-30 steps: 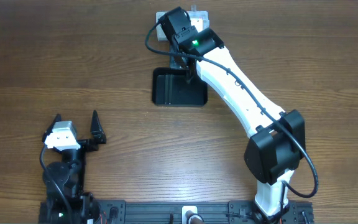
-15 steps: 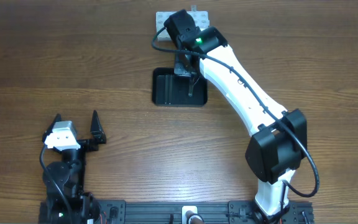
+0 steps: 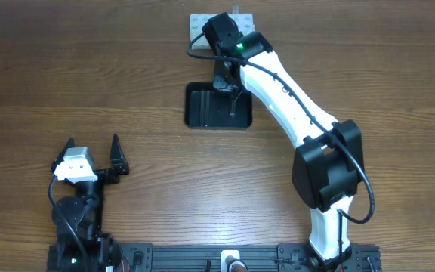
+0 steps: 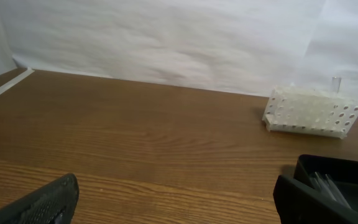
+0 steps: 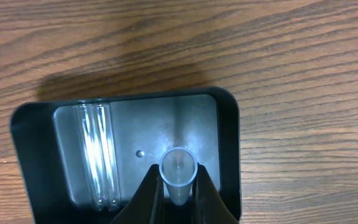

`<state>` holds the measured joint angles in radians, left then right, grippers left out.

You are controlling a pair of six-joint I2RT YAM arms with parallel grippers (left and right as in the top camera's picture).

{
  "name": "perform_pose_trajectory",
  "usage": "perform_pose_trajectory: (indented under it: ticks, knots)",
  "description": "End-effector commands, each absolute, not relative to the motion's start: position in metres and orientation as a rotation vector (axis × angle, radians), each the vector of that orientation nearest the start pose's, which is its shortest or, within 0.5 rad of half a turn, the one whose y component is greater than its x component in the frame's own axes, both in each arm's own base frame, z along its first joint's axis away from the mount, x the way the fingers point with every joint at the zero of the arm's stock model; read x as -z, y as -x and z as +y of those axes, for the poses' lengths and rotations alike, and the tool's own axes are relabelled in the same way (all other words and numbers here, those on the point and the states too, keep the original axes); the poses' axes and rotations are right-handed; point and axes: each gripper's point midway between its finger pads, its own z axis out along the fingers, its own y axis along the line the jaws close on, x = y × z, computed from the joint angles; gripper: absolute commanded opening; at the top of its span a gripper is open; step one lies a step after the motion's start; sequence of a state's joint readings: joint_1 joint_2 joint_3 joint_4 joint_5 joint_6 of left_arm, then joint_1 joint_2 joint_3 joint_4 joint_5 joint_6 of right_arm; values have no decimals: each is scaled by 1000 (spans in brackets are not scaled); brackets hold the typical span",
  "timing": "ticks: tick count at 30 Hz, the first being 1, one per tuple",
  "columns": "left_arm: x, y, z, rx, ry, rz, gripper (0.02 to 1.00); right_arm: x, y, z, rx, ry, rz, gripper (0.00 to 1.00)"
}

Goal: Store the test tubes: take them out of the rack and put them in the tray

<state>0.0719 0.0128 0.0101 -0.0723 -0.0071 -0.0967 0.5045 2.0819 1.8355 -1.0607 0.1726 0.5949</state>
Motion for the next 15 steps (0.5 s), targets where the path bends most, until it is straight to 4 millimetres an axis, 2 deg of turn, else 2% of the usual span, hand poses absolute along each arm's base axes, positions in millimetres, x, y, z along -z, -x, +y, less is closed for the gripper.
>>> perform_pose_trajectory:
  ticks: [1, 15]
  knots:
    - [-157, -245, 18, 10, 130, 1640, 998, -98, -424, 203, -2, -174, 2844, 27]
    - [-157, -246, 18, 10, 130, 1641, 1000, -74, -421, 200, 32, -177, 2899, 31]
